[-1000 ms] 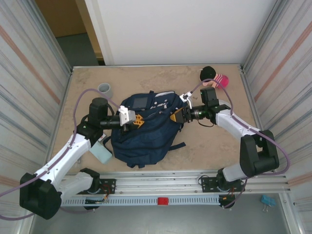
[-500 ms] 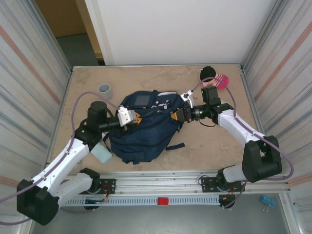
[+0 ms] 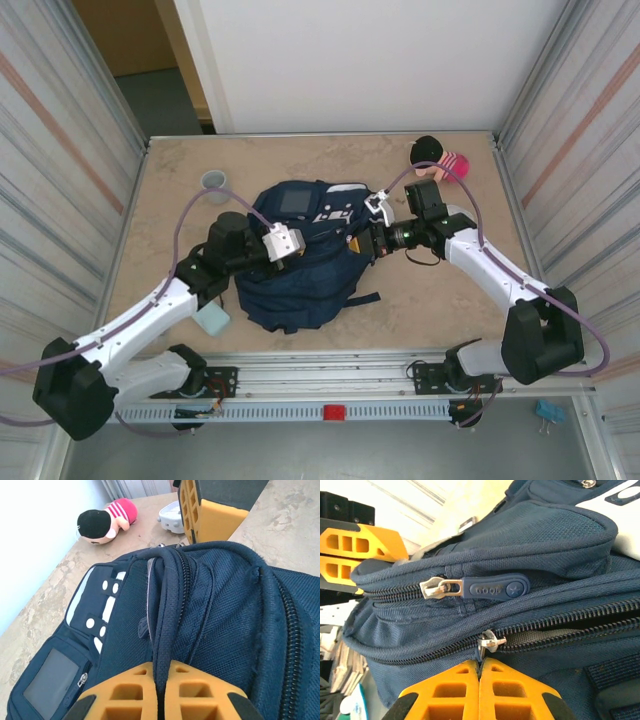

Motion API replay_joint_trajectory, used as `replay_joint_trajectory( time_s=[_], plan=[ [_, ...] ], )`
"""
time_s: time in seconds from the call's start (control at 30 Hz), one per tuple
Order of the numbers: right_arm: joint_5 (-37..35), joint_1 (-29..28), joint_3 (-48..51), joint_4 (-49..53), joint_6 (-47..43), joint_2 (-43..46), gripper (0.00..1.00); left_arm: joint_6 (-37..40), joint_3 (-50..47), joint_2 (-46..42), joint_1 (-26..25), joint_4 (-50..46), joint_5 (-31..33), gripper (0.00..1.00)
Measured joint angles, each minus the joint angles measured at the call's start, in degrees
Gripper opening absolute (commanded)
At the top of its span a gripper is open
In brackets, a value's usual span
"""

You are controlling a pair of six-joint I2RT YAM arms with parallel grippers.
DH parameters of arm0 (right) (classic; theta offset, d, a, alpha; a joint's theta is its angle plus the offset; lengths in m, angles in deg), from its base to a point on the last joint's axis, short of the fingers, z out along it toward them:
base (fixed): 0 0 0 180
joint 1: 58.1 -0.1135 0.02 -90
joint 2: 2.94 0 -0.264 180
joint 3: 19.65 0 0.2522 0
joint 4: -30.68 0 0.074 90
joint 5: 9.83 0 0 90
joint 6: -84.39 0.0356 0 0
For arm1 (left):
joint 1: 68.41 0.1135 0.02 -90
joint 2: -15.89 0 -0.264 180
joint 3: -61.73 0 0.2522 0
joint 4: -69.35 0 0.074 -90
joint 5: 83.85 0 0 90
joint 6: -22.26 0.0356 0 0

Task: Pack books, pencil case, and school supplies into a backpack

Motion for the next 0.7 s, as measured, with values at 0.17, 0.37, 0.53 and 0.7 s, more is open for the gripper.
replay_joint_trajectory(
  time_s=[0.17,0.37,0.53,0.7],
  plan=[
    [-0.72,-0.04,0.09,-0.22,2.21,-0.04,0.25,-0.33,0.0,0.63,-0.59,1.16,0.28,0.0],
    [0.31,-0.63,0.09,-2.01,4.09,-0.83,0.22,-0.48,0.0,0.7,-0.63,1.95,0.28,0.0],
    [-0.09,0.28,0.44,-2.73,6.29,-1.33,0.08,-0.63,0.0,0.68,-0.87,1.97,0.98,0.0],
    [0.87,2.6,1.4,-4.35,8.81,-1.22,0.04,-0.66,0.0,0.63,-1.29,2.03,2.93,0.0]
  ],
)
